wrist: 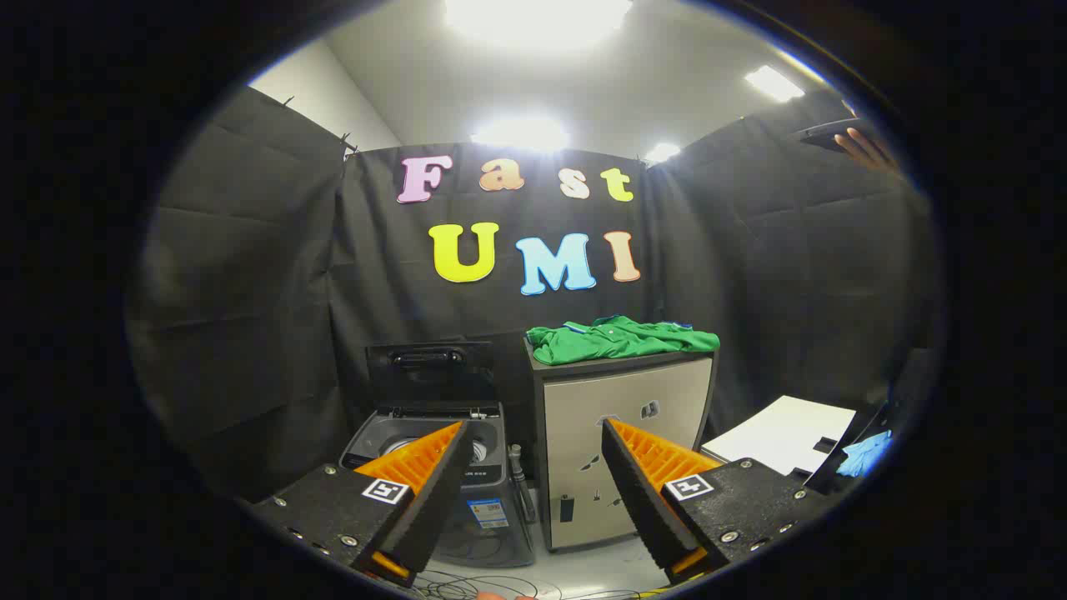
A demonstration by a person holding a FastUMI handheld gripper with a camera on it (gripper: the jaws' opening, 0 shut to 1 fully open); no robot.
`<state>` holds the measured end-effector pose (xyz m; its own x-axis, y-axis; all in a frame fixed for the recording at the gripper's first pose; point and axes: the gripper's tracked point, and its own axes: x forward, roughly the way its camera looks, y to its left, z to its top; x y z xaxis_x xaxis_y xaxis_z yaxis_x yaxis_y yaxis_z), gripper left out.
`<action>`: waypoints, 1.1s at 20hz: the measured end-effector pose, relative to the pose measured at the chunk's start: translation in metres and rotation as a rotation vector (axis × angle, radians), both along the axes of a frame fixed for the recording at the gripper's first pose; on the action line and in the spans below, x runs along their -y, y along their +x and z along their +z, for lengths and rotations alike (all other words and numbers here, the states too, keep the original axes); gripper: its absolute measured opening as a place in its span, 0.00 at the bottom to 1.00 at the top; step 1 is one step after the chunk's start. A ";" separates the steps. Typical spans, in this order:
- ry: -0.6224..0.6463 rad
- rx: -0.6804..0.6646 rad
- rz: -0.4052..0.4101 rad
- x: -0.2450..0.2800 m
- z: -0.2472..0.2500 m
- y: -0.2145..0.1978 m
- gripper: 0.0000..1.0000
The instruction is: Put the clothes into the washing machine and then close the washing machine lid.
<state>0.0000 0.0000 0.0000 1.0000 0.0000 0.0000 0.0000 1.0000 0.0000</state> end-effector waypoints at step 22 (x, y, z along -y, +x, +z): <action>-0.017 0.025 -0.017 0.005 0.003 -0.004 0.96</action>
